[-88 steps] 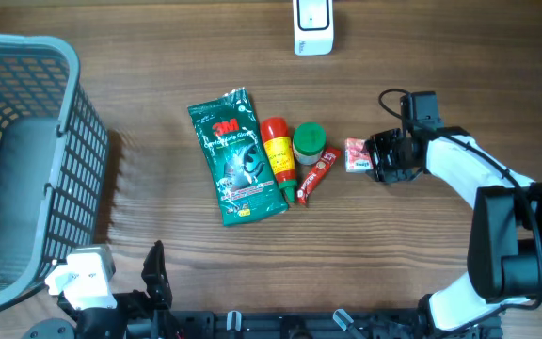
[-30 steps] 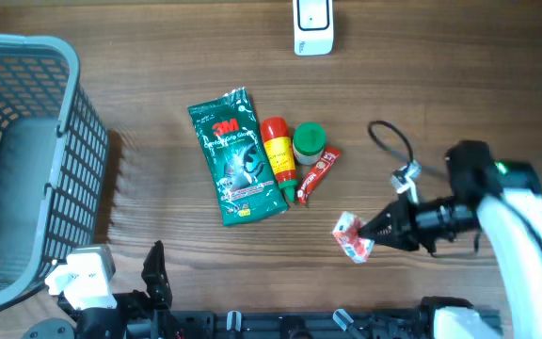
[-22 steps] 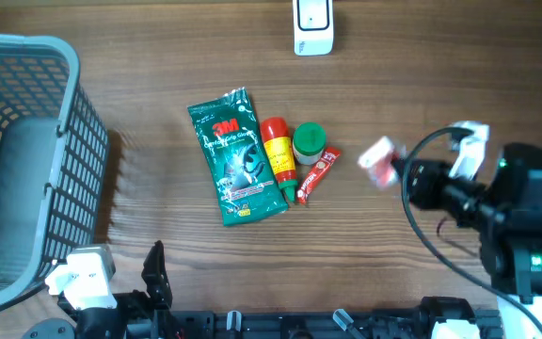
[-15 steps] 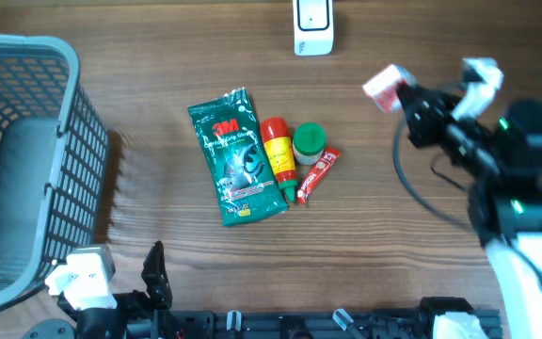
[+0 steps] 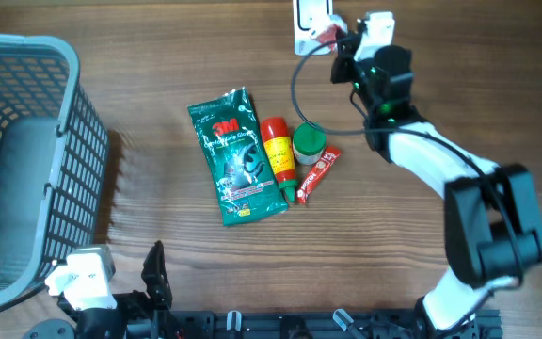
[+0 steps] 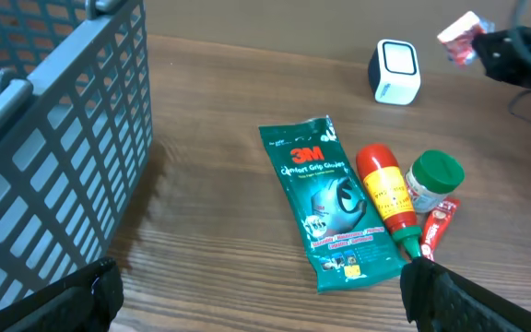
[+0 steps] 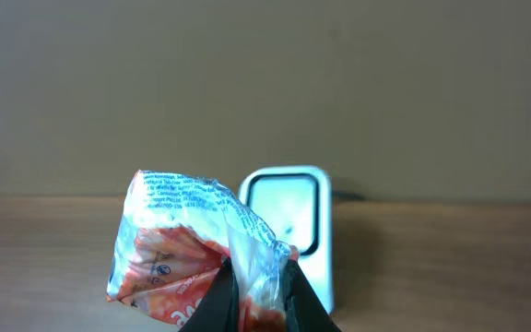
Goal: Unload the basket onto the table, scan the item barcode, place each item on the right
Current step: 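Hold red-white box in front of scanner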
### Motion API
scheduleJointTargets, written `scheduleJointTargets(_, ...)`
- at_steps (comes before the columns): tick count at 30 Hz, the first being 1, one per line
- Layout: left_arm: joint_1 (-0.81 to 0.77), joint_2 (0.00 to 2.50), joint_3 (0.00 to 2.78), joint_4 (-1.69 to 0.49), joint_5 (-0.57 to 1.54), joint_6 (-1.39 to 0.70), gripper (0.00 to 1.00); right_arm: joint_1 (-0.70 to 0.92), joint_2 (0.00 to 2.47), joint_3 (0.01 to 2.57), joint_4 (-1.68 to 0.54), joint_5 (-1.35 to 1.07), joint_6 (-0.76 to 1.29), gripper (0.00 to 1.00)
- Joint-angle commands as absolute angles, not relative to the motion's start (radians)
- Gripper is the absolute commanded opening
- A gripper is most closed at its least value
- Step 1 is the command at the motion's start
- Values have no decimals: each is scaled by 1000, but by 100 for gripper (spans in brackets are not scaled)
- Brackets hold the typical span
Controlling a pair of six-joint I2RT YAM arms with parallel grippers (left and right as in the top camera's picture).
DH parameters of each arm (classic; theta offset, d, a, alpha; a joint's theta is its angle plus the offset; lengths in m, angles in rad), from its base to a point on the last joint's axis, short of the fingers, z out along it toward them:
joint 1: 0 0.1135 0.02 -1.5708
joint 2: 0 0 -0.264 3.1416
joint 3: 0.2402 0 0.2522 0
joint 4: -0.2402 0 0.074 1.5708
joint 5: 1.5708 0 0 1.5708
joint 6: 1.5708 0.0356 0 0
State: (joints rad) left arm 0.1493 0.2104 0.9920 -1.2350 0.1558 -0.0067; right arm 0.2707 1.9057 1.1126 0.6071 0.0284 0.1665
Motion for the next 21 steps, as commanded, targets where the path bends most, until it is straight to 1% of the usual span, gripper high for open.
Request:
scheduleJointTargets(1, 155, 204, 993, -1231, 168, -20, 100, 271, 2058, 1279, 615, 166, 47, 4)
scheduleJointTargets(3, 155, 204, 993, -1231, 167, -20, 100, 272, 2146, 1387, 615, 165, -2, 5)
scheduleJointTargets(10, 155, 204, 993, -1231, 168, -20, 100, 272, 2329, 1603, 603, 221, -2, 4)
scheduleJointTargets(17, 155, 204, 993, -1231, 168, -20, 100, 278, 2344, 1617, 525, 223, -1, 4)
scheduleJointTargets(21, 155, 204, 993, -1231, 168, -20, 100, 279, 2272, 1618, 458, 248, 3, 4)
